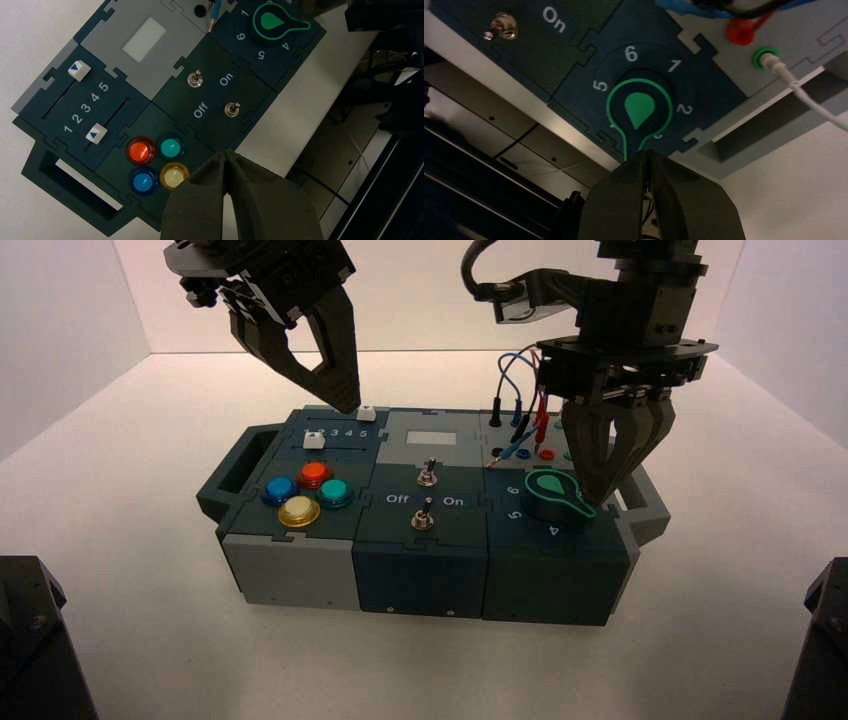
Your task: Turn the knob to position 4.
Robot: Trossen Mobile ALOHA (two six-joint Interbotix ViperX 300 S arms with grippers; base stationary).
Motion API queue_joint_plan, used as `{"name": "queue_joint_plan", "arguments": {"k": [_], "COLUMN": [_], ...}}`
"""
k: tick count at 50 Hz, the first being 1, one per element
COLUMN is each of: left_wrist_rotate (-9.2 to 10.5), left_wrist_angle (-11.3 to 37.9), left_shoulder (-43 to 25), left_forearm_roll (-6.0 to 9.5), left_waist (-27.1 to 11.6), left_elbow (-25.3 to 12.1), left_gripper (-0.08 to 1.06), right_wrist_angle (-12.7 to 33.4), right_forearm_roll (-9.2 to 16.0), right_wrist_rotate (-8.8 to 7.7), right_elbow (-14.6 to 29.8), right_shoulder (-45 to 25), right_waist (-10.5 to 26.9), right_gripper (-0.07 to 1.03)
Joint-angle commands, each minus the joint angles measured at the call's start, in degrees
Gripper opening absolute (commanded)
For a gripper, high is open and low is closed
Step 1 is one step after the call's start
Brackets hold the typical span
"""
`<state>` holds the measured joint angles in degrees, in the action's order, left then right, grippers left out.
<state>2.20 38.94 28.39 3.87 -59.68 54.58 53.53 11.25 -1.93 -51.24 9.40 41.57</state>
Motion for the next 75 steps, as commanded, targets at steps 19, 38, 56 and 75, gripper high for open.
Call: {"name": "queue_joint_plan", "arguments": {"k": [19,38,56,75], "left_wrist_rotate": [-0.18,-0.18,-0.18,-0.44], "left_wrist_angle": [-0.18,-0.18,-0.18,-0.26], "left_shoulder": [2.37,2.46,2.46,2.46], "left_forearm_roll": [-0.18,-0.26,-0.26,-0.35], "left_waist": [-0.26,-0.18,-0.26,-0.26], "left_elbow": [0.88,1.32,1.58,1.49], "left_gripper": [-0.03,-0.03,-0.03,-0.03], "right_wrist_angle": [0.09,0.0,-0.09,-0.09], "right_forearm_roll": [1.76,2.37,2.55,2.9], "right_wrist_rotate": [0.79,0.88,1.05,0.97], "right_elbow": [0.62,1.14,1.49,1.49], "right_shoulder": [0.44,-0.53,-0.62,-0.79], "right_waist": [1.58,2.72,2.72,2.72], "right_gripper": [-0.02,-0.02,-0.02,-0.02]}}
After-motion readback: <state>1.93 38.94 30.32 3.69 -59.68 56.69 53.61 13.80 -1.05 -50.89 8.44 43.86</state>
